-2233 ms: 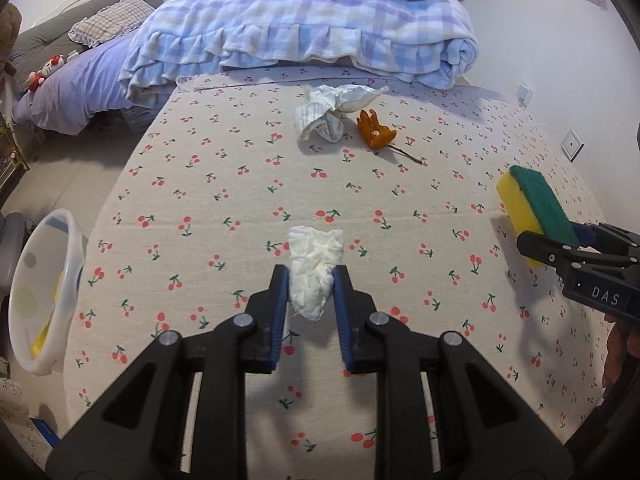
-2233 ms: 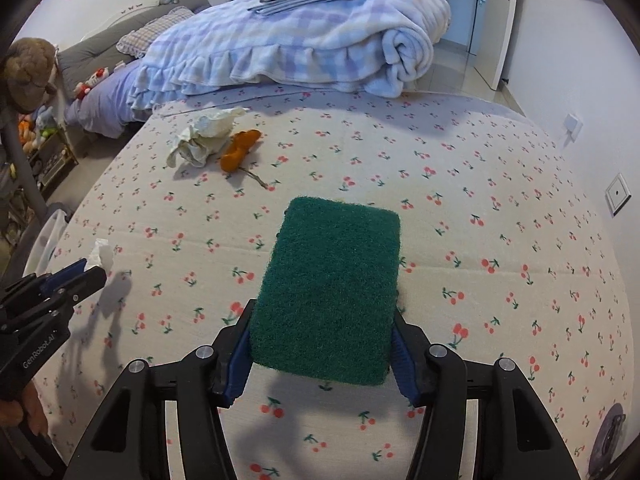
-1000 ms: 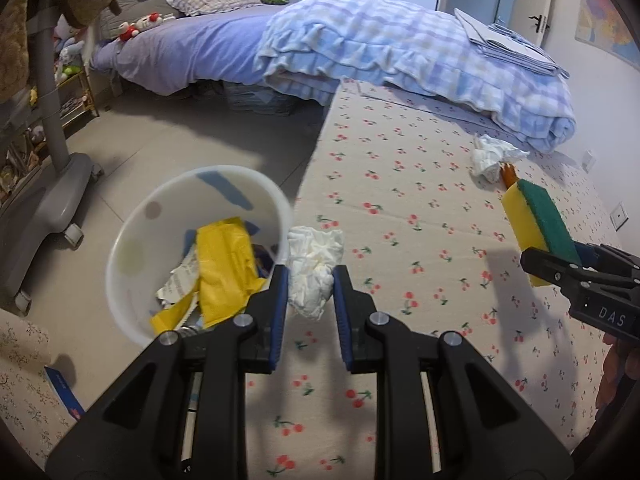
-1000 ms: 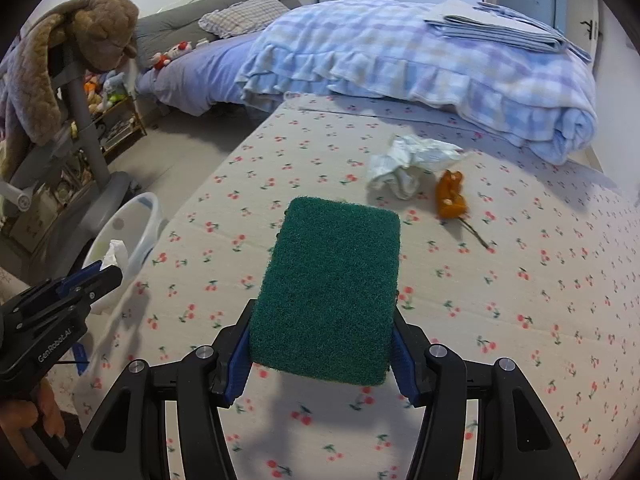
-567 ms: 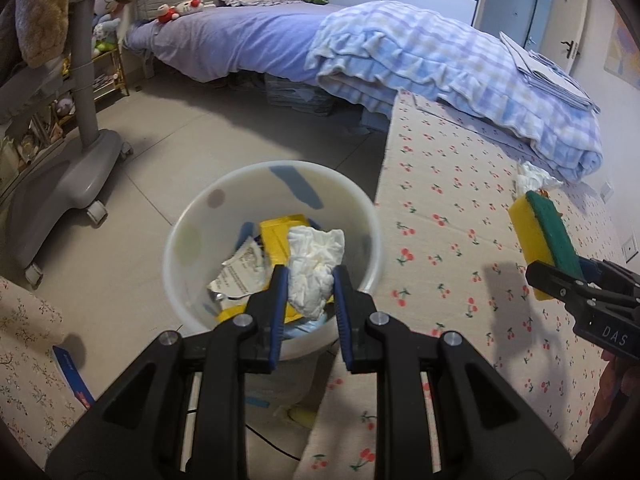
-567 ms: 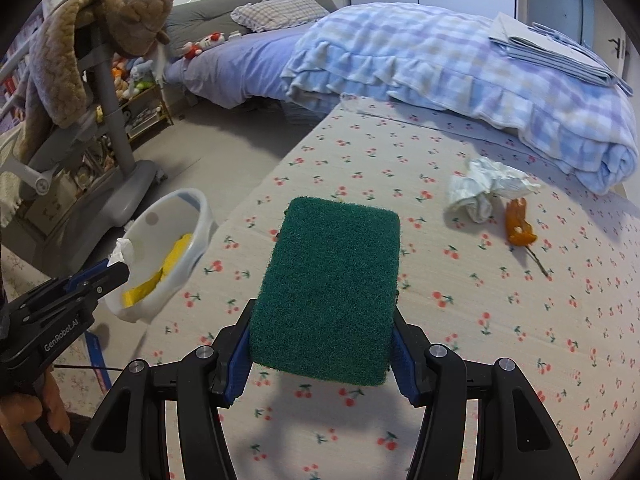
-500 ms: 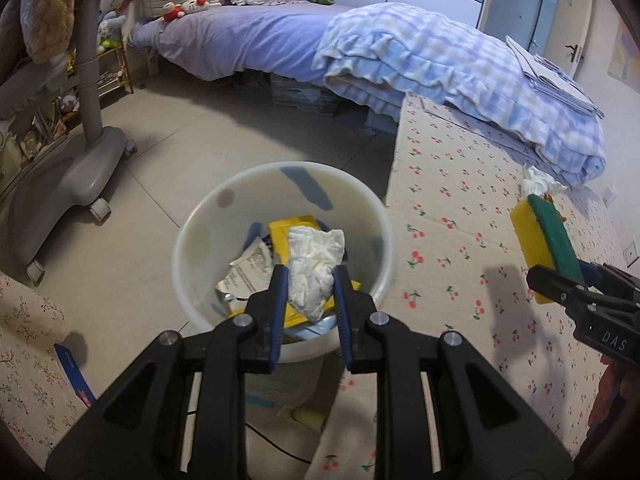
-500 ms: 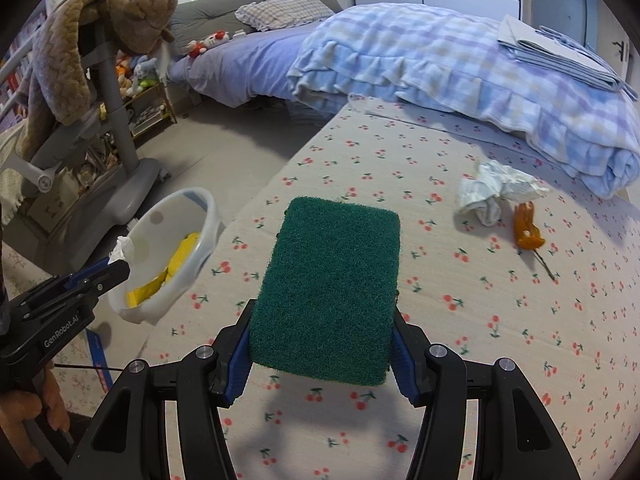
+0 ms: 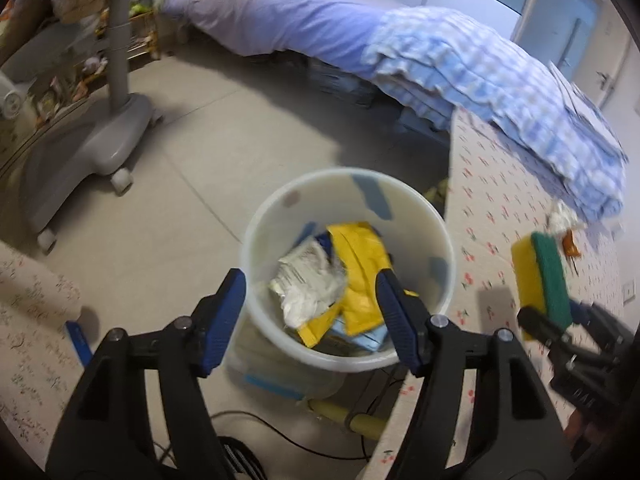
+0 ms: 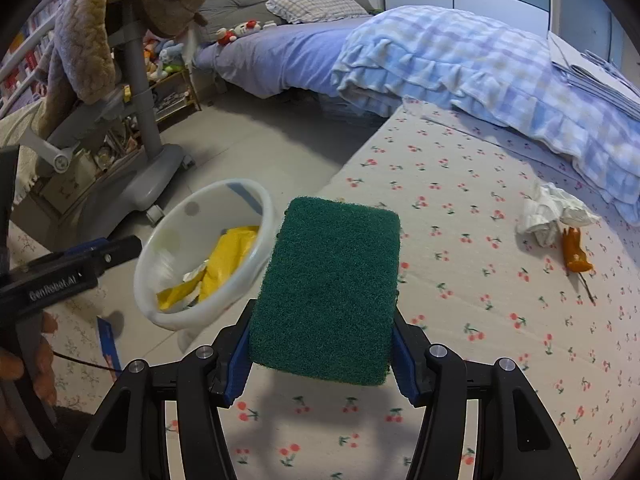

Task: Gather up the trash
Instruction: 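Drop the green sponge into the bucket with the right tool, then move both open tools from the bucket to the tissue and orange scrap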

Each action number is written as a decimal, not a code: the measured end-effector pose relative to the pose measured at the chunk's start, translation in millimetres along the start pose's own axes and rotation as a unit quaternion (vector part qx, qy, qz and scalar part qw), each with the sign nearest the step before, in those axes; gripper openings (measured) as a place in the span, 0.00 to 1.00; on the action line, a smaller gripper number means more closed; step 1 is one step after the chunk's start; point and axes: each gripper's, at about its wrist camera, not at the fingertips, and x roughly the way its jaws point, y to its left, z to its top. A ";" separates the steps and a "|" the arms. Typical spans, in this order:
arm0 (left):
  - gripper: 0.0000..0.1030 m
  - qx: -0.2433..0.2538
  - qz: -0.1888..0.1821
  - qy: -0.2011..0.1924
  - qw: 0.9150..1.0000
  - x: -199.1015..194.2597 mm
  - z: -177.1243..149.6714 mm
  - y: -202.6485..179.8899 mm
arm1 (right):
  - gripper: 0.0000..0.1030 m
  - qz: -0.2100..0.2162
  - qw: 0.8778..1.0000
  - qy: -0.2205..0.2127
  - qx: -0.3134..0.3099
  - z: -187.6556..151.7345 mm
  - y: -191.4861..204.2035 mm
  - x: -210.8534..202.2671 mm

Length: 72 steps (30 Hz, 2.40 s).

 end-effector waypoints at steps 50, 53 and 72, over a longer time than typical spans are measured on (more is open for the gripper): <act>0.87 -0.017 0.017 0.062 0.998 1.6 -7.0 8.3 | 0.77 -0.015 0.996 -0.051 0.072 8.1 -52.6 -44.2; 0.95 0.001 0.023 0.056 0.998 0.1 -9.0 -3.9 | 0.79 -0.023 0.994 -0.056 0.094 1.0 -71.9 -52.9; 0.99 0.083 -0.016 0.008 0.996 6.7 -4.3 -119.2 | 1.00 -0.102 0.970 -0.042 0.218 -39.7 -203.3 -74.3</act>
